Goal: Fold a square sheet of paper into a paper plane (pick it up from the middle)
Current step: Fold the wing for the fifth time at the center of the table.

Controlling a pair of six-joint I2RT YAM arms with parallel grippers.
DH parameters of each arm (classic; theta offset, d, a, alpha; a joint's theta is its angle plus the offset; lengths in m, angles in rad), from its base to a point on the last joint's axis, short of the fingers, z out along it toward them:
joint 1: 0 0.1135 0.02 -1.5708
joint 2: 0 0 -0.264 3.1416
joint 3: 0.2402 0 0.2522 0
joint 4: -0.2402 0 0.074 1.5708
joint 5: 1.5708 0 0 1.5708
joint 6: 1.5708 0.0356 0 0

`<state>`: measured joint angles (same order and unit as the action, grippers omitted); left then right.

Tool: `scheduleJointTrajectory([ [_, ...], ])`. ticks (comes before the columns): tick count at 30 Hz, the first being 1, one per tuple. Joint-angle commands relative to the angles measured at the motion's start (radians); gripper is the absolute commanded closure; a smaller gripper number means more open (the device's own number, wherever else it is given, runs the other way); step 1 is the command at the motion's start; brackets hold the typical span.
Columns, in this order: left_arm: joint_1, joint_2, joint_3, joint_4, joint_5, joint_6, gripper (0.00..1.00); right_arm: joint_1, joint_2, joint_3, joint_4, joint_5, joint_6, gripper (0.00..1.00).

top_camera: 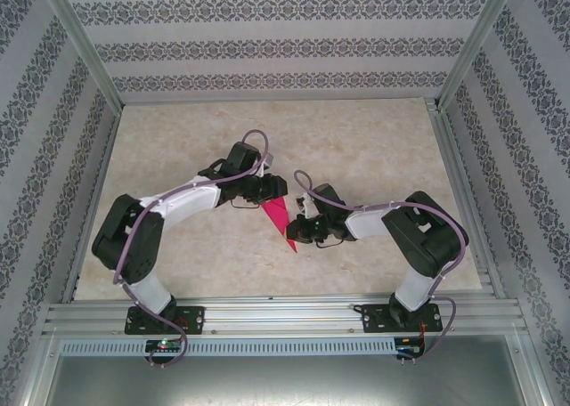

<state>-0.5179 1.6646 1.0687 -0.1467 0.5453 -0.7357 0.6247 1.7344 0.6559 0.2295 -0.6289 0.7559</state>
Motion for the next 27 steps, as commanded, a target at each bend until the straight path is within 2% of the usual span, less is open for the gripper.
scheduleJointTrajectory([
  [1, -0.005, -0.06, -0.062, -0.048, -0.059, 0.029, 0.64, 0.023, 0.028, -0.047, -0.16, -0.012, -0.063, 0.96],
  [7, -0.005, -0.164, -0.159, -0.042, -0.092, 0.021, 0.64, 0.025, 0.037, -0.031, -0.197, -0.026, -0.108, 0.96],
  [13, -0.005, -0.19, -0.256, 0.044, -0.082, -0.012, 0.64, 0.017, 0.048, -0.018, -0.209, -0.005, -0.09, 0.96],
  [22, -0.026, -0.096, -0.273, 0.179, -0.023, -0.043, 0.62, 0.007, 0.059, -0.013, -0.206, 0.0, -0.062, 0.96],
  [27, -0.056, -0.018, -0.229, 0.187, -0.037, -0.035, 0.63, 0.007, 0.066, -0.006, -0.208, 0.005, -0.055, 0.96],
])
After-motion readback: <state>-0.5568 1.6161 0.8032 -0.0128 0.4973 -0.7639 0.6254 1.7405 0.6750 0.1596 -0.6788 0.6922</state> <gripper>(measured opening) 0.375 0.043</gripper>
